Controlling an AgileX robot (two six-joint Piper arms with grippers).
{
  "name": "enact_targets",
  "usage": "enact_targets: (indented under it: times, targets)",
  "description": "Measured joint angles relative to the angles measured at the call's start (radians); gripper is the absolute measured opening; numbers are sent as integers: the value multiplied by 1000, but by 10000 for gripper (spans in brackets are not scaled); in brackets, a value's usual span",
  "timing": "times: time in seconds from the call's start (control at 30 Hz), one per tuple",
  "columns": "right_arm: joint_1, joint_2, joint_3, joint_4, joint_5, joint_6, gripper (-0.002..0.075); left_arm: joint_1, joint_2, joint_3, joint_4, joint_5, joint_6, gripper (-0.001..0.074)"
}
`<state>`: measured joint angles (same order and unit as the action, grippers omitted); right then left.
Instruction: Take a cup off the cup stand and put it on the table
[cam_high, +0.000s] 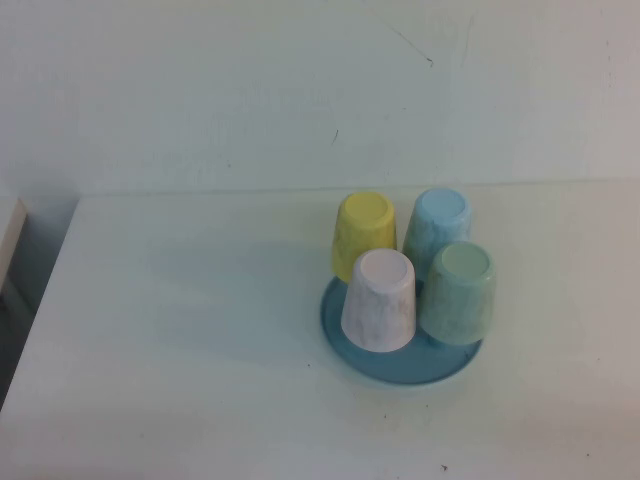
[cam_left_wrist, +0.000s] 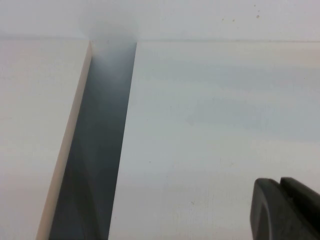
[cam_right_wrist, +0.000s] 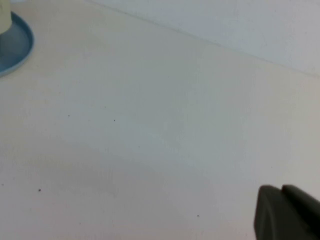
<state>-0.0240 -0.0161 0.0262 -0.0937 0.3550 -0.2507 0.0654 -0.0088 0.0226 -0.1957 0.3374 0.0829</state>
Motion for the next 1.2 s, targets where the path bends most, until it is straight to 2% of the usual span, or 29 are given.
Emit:
enact_targets:
  times: [1.2]
  targets:
    - [0, 0, 0, 0, 0, 0, -1, 0, 0, 2, -36, -19, 0, -3]
